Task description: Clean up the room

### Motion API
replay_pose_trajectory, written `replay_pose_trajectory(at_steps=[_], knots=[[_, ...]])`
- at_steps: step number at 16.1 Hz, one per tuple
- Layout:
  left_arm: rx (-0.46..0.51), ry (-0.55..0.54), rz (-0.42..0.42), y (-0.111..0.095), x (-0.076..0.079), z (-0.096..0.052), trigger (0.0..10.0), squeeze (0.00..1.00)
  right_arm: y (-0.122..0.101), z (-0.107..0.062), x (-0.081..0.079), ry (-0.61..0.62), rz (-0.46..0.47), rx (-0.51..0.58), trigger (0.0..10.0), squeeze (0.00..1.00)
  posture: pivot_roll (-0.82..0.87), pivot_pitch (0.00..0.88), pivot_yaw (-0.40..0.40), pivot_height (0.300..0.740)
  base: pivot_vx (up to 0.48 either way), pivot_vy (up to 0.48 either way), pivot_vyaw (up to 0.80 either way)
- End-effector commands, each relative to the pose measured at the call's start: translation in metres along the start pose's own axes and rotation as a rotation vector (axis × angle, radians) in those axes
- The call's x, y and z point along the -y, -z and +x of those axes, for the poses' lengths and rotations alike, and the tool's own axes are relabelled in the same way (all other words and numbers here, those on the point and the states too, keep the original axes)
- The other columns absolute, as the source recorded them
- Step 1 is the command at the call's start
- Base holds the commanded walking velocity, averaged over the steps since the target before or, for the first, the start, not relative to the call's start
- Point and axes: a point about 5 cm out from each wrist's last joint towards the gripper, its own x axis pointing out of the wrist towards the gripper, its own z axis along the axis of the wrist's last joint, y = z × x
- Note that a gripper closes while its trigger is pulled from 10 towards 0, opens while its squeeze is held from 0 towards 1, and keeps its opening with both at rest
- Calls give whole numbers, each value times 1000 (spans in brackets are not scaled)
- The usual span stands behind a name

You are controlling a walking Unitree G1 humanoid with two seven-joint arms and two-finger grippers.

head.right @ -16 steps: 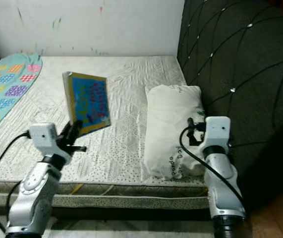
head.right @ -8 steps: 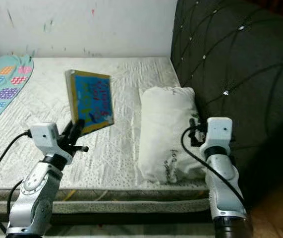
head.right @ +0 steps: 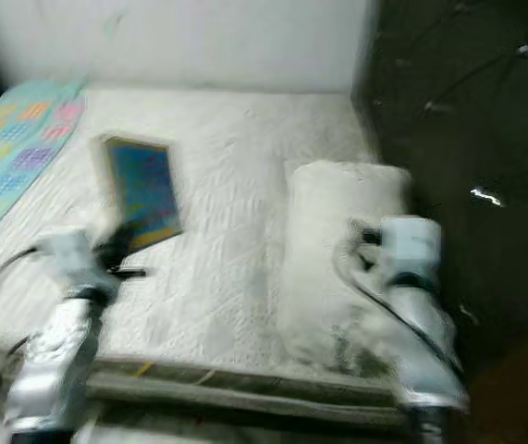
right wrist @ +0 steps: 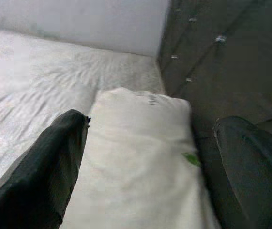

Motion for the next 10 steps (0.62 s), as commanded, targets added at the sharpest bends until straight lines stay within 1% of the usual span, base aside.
replay_pose_trajectory(at_steps=[1,3,10], knots=[[14,-54,30,-4,-17,-7,10000,0,-13,5,-24,-78,14,52,10000,0,-109,0,31,740,0,0,800],[19,-33,18,-5,-14,-7,10000,0,-12,5,-25,-80,20,49,10000,0,-105,0,29,740,0,0,800],[30,5,4,-6,-9,-6,10000,0,-11,5,-24,-76,22,45,10000,0,-113,0,32,740,0,0,0]])
